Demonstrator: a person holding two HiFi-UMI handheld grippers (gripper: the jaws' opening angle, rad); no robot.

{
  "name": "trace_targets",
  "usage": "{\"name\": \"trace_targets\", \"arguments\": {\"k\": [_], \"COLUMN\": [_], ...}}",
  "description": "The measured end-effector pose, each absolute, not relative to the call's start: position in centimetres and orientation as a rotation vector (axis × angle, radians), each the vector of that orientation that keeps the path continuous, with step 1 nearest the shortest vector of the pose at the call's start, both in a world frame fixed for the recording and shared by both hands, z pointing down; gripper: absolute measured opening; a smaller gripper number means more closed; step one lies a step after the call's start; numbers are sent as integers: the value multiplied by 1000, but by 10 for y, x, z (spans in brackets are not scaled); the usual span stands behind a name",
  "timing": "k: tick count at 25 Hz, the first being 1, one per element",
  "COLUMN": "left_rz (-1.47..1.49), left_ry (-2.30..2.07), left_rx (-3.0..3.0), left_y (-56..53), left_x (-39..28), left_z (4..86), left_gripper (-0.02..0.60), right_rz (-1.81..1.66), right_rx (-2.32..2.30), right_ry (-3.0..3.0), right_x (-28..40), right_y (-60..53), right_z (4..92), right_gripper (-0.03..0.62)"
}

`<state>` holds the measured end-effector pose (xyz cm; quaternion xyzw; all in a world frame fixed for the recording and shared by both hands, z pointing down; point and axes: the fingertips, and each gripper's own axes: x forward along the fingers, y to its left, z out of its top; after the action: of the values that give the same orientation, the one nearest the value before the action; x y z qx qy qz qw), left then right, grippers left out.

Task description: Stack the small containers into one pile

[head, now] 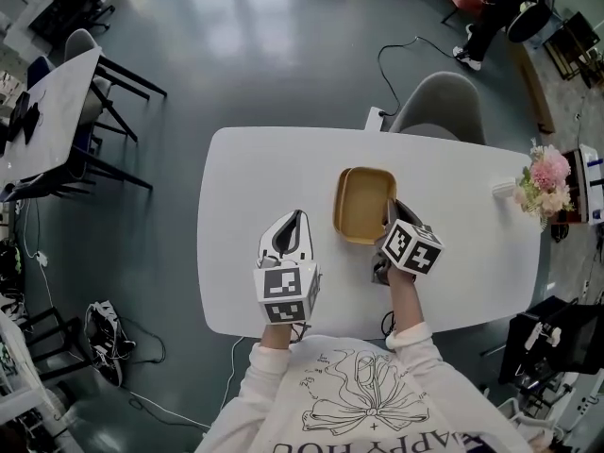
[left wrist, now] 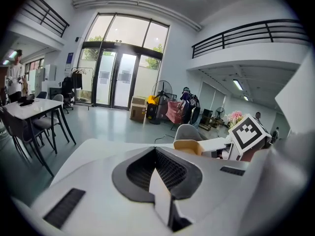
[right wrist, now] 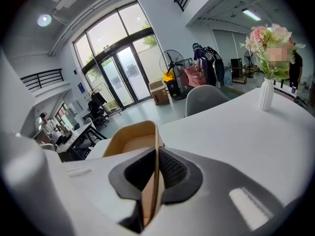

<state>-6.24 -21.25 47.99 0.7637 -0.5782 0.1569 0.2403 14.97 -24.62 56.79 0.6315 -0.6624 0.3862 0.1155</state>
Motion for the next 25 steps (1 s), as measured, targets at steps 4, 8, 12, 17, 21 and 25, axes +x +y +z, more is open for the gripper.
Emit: {"name": "trace_targets", "arguments": {"k": [4,8,12,17,21,25], "left_rz": [443,453,464,468,470,463], "left_ry": [-1579,-1579,-1578,-1574,-1572,-1573], "left_rx": [2064,2037,2018,1998,1987,1991], "left_y": [-219,-222,-227,-232,-233,-235], "left_x": [-67,-73,-76,-76,-76,-77], "left_z": [491,501,508,516,522,520], "left_gripper": [8,8,8,8,8,8], "right_rz": [1137,1146,1161,1177,1161,1112], "right_rx": [1820,1799,1773,1738,1735,1733], "right_ry": [-1926,-1903,-1883,-1856,-1848,-1873], "right_x": [145,142,142,140,139,136], "right_y": [-254,-257,-258,-260,-262,-265], "right_z": [583,596,607,620,626,620], "right_gripper": [29,29,29,29,32,129]}}
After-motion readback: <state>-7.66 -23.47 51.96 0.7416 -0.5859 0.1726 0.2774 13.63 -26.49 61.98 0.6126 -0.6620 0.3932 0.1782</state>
